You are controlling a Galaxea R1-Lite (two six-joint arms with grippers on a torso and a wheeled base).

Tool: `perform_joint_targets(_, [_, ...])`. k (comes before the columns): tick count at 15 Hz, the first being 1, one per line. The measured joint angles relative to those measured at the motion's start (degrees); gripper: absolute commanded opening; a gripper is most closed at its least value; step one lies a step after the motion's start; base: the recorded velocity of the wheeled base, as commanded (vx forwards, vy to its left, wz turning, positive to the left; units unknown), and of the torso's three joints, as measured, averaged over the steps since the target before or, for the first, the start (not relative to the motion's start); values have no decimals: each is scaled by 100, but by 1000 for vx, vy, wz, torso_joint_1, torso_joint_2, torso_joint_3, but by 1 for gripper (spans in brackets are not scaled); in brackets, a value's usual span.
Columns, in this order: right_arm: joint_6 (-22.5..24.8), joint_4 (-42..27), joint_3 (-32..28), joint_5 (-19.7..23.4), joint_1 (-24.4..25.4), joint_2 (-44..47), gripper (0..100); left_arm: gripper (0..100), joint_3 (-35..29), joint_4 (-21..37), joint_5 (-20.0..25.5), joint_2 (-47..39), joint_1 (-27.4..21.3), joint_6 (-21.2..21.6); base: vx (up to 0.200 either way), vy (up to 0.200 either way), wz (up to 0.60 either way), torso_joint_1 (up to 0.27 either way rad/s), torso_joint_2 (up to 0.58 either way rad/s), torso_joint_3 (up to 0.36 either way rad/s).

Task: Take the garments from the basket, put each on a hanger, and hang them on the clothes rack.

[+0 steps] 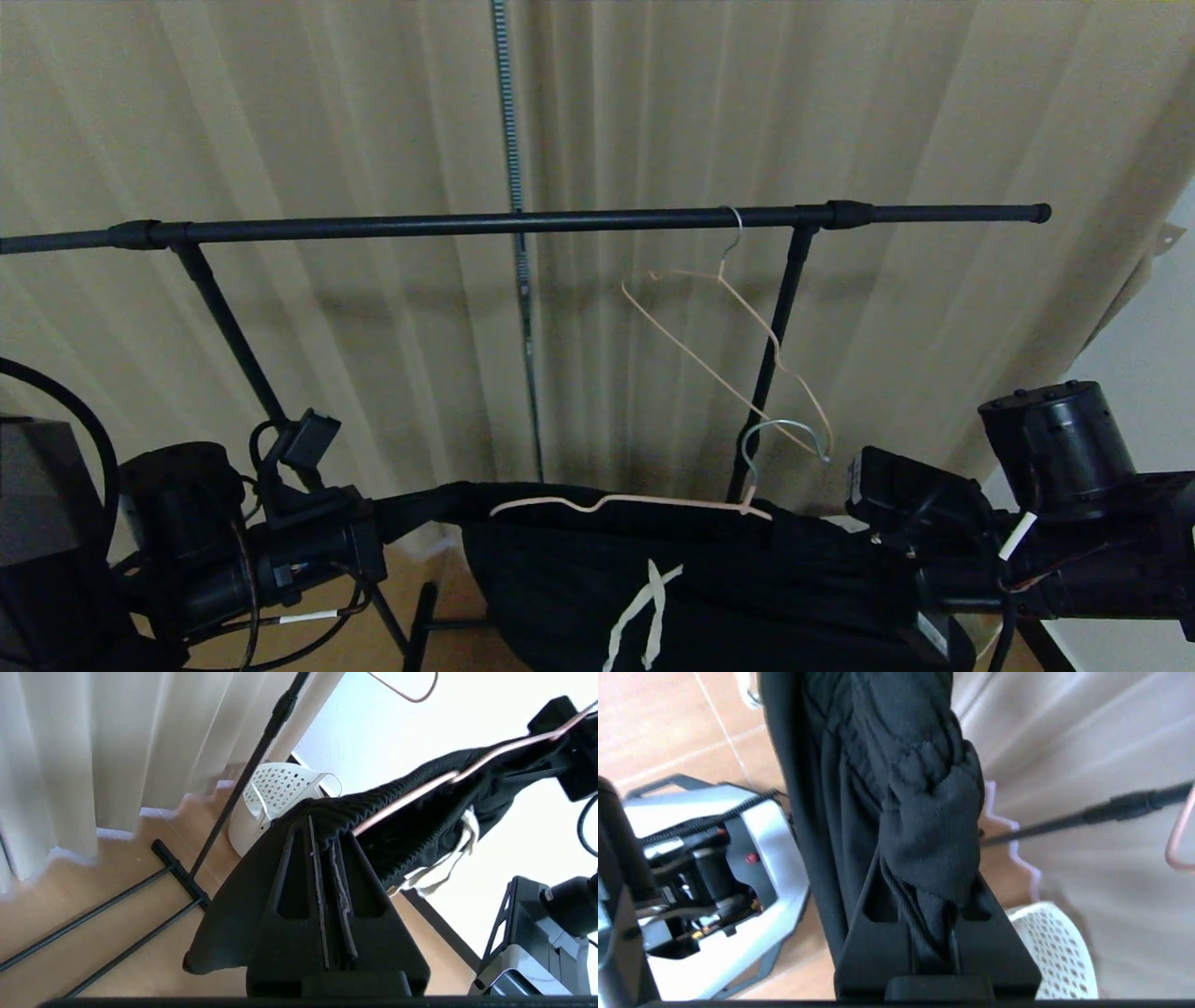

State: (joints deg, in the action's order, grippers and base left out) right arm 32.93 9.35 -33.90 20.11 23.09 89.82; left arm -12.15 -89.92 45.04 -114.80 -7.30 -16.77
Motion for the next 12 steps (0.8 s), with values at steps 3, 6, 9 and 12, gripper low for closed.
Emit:
perform_joint_targets(3, [-6, 11, -7, -364, 118, 122, 0, 0, -68, 0, 4, 135, -22, -6, 0, 0, 0, 0, 0, 0])
perform_joint_targets(6, [-11, 24, -46, -536, 260, 191, 0, 0, -289, 236, 1, 367, -49, 16, 0, 0, 0, 0, 0, 0])
perform_joint_targets(9, [-33, 382, 2, -542, 351, 243, 0, 0, -863, 2519, -32, 1062, -82, 422, 0, 0, 0, 0, 0, 0])
perform_joint_targets(12, [-41, 759, 124, -542, 375, 293, 0, 0, -1819, 4865, -774, 1780, -435, 1101, 0, 0, 0, 0, 0, 0])
